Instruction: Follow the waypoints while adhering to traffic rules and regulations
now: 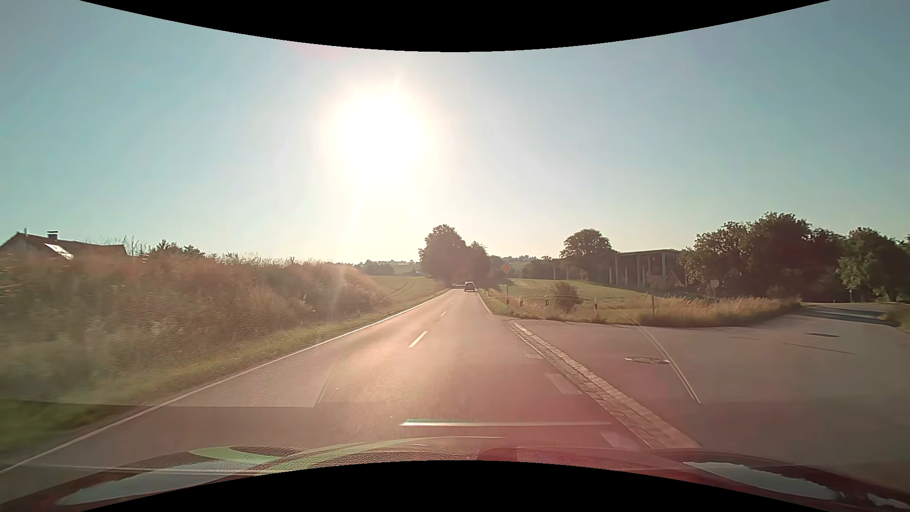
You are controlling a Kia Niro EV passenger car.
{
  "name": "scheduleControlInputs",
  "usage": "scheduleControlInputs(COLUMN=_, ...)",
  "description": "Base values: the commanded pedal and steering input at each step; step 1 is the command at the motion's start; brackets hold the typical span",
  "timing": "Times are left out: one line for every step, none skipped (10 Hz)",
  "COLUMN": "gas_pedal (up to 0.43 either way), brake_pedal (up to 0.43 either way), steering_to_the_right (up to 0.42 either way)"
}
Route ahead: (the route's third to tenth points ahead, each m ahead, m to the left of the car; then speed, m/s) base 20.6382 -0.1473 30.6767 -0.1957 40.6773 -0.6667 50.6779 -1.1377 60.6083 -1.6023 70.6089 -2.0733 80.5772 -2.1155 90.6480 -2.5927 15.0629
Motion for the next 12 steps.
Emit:
scheduleControlInputs(gas_pedal=0.098, brake_pedal=0.000, steering_to_the_right=0.007)
scheduleControlInputs(gas_pedal=0.098, brake_pedal=0.000, steering_to_the_right=0.007)
scheduleControlInputs(gas_pedal=0.098, brake_pedal=0.000, steering_to_the_right=0.006)
scheduleControlInputs(gas_pedal=0.098, brake_pedal=0.000, steering_to_the_right=0.004)
scheduleControlInputs(gas_pedal=0.098, brake_pedal=0.000, steering_to_the_right=0.002)
scheduleControlInputs(gas_pedal=0.098, brake_pedal=0.000, steering_to_the_right=0.002)
scheduleControlInputs(gas_pedal=0.098, brake_pedal=0.000, steering_to_the_right=0.002)
scheduleControlInputs(gas_pedal=0.098, brake_pedal=0.000, steering_to_the_right=0.002)
scheduleControlInputs(gas_pedal=0.098, brake_pedal=0.000, steering_to_the_right=0.002)
scheduleControlInputs(gas_pedal=0.098, brake_pedal=0.000, steering_to_the_right=0.001)
scheduleControlInputs(gas_pedal=0.098, brake_pedal=0.000, steering_to_the_right=0.000)
scheduleControlInputs(gas_pedal=0.110, brake_pedal=0.000, steering_to_the_right=0.000)
